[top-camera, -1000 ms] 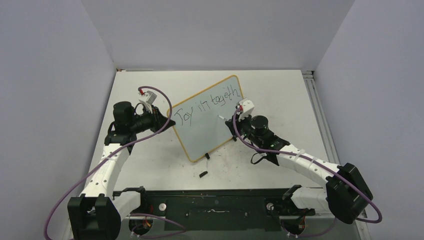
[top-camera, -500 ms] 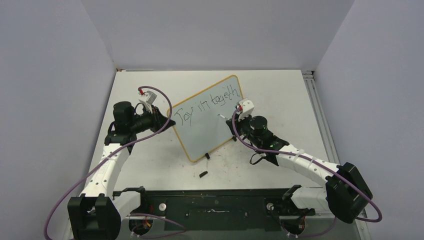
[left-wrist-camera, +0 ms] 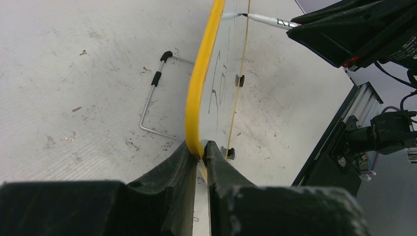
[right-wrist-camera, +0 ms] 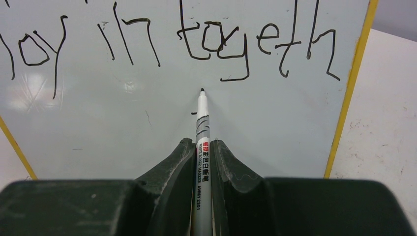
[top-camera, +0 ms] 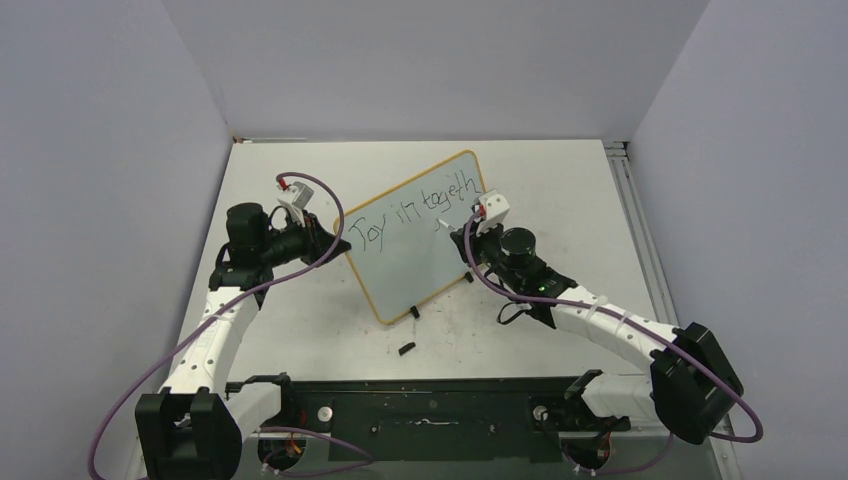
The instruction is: Write a sentence on the whiteboard
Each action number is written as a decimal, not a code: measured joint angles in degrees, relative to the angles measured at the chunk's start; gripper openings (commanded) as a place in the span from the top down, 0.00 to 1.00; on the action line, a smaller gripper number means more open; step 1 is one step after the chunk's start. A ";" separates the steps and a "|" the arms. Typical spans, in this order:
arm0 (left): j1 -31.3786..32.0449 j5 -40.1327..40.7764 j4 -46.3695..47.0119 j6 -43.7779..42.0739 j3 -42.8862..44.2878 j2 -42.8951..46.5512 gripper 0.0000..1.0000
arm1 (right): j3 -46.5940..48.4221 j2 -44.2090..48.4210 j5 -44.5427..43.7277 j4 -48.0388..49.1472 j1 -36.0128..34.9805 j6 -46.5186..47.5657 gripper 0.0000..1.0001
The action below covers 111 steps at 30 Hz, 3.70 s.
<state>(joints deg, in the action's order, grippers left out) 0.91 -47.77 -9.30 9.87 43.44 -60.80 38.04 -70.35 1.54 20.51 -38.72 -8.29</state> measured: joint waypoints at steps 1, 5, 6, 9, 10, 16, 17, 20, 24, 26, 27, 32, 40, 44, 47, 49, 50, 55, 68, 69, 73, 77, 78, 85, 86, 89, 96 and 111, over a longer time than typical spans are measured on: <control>0.00 -0.02 0.00 0.00 0.00 0.00 1.00 | 0.15 -0.17 0.17 0.28 0.00 0.00 0.95; -0.13 -0.04 0.02 0.00 0.00 -0.11 1.00 | 0.22 -0.70 0.57 0.83 0.00 -0.02 0.95; -0.15 -0.07 0.02 0.00 0.02 -0.15 1.00 | 0.22 -0.70 0.70 0.83 0.00 -0.02 0.95; -0.15 -0.07 0.02 0.00 0.02 -0.17 1.00 | 0.22 -0.70 1.03 0.85 -0.02 -0.04 0.95; -0.15 -0.07 0.02 0.00 0.02 -0.20 1.00 | 0.22 -0.70 1.09 0.85 -0.02 -0.07 0.95; -0.17 -0.07 0.02 0.00 0.02 -0.24 1.00 | -0.63 -0.59 1.55 0.94 -0.83 -0.50 0.95; -0.17 -0.07 0.02 0.00 0.02 -0.26 1.00 | -0.94 -0.52 1.57 0.94 -1.09 -0.59 0.95; -0.22 -0.07 0.02 0.00 0.02 -0.35 1.00 | -1.99 -0.02 1.53 0.90 -1.36 -1.16 0.95; -0.24 -0.09 0.02 0.00 0.02 -0.35 1.00 | -3.50 0.72 1.22 0.42 -1.51 -1.51 0.95; -0.26 -0.09 0.02 0.00 0.02 -0.35 1.00 | -4.09 0.72 0.79 0.33 -1.53 -1.68 0.95; -0.26 -0.09 0.02 0.00 0.02 -0.35 1.00 | -4.22 0.74 0.66 0.28 -1.57 -1.75 0.95; -0.26 -0.13 0.02 0.00 0.02 -0.35 1.00 | -4.37 1.42 -1.81 -0.70 -1.95 -2.03 0.95; -0.26 -0.15 0.02 0.00 0.02 -0.35 1.00 | -4.37 3.13 -6.69 -1.33 -1.92 -2.01 0.95; -0.26 -0.15 0.02 0.00 0.02 -0.35 1.00 | -4.28 4.59 -6.97 -0.98 -1.92 -1.97 0.95; -0.26 -0.17 0.02 0.00 0.02 -0.35 1.00 | -3.63 4.52 -6.88 -0.74 -1.92 -1.81 0.95; -0.26 -0.17 0.02 0.00 0.02 -0.35 1.00 | -3.08 4.35 -6.69 -0.20 -1.92 -1.73 0.95; -0.26 -0.17 0.02 0.00 0.02 -0.35 1.00 | -2.73 4.09 -6.62 0.15 -1.92 -1.64 0.95; -0.26 -0.24 0.02 0.00 0.02 -0.35 1.00 | -1.68 2.14 -6.03 1.90 -1.92 -1.38 0.95; -0.26 -0.26 0.02 0.00 0.02 -0.42 1.00 | -1.38 -0.79 -5.60 3.15 -1.81 -1.33 0.95; -0.26 -0.26 0.02 0.00 0.02 -0.42 1.00 | -1.38 -0.79 -5.66 3.13 -1.81 -1.33 0.95; -0.26 -0.26 0.04 0.00 0.02 -0.46 1.00 | -1.38 -0.79 -6.10 3.08 -1.81 -1.36 0.95; -0.26 -0.26 0.04 0.00 0.02 -0.46 1.00 | -1.40 -0.76 -6.84 3.02 -1.77 -1.36 0.95; -0.26 -0.28 0.04 0.00 0.02 -0.46 1.00 | -1.42 -0.76 -6.99 2.99 -1.77 -1.36 0.95; -0.26 -0.28 0.04 0.02 0.02 -0.46 1.00 | -2.49 -0.28 -7.23 2.47 -1.75 -1.38 0.95; -0.26 -0.28 0.04 0.04 0.02 -0.46 1.00 | -2.75 -0.24 -7.23 2.27 -1.75 -1.38 0.95; -0.26 -0.28 0.07 0.15 0.02 -0.48 1.00 | -3.41 -0.15 -7.21 2.05 -1.75 -1.46 0.95; -0.26 -0.31 0.07 0.17 0.02 -0.48 1.00 | -4.76 0.72 -7.21 1.22 -1.75 -1.79 0.95; -0.26 -0.44 0.07 0.17 0.02 -0.48 1.00 | -2.56 0.57 -7.39 1.36 -1.77 -1.11 0.95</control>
<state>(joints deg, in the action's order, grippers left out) 0.64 -48.21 -9.23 10.04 43.46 -61.28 35.48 -69.78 -5.85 21.87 -40.49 -9.41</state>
